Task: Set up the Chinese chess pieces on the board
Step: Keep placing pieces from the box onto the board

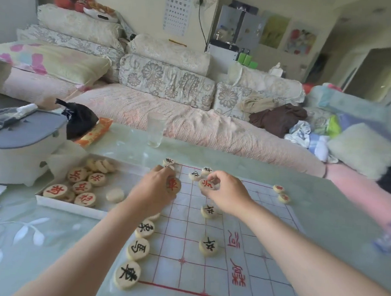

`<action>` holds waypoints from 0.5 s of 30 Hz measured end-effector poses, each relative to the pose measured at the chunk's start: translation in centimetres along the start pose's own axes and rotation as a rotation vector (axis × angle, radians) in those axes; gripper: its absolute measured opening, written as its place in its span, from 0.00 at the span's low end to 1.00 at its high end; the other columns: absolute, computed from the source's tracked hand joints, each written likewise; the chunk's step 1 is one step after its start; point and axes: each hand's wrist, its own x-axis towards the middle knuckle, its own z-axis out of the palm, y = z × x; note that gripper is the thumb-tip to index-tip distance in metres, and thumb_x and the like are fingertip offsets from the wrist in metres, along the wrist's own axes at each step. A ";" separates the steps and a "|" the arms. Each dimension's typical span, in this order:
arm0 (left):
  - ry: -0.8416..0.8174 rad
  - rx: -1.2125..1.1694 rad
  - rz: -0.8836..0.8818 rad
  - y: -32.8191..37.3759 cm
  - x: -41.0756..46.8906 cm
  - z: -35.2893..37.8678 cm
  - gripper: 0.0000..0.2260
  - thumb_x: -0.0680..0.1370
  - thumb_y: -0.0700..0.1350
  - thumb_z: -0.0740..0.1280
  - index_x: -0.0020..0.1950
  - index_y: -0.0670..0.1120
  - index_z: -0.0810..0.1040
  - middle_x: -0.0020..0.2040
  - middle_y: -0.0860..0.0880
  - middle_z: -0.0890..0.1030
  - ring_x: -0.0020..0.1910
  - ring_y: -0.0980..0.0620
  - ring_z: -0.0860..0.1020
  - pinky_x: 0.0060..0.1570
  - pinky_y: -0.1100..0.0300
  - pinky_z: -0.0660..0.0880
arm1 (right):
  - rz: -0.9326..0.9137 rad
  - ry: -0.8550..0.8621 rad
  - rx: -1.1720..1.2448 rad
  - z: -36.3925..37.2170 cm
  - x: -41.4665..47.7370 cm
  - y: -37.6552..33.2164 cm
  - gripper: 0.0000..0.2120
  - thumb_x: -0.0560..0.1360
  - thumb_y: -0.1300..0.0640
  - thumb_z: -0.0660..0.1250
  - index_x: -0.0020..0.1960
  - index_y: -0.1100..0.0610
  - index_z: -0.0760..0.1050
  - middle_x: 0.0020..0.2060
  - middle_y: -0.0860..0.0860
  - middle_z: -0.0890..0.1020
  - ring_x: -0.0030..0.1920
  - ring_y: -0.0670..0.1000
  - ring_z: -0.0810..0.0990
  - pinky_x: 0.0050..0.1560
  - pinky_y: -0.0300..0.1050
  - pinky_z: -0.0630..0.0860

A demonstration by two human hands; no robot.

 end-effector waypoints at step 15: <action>-0.225 -0.052 0.064 7.3 0.0 7.2 0.22 0.74 0.46 0.71 0.67 0.48 0.72 0.60 0.50 0.73 0.55 0.51 0.73 0.51 0.64 0.68 | 0.292 0.107 0.019 -3.8 0.3 14.2 0.13 0.73 0.46 0.72 0.56 0.48 0.78 0.54 0.43 0.81 0.57 0.49 0.79 0.55 0.44 0.74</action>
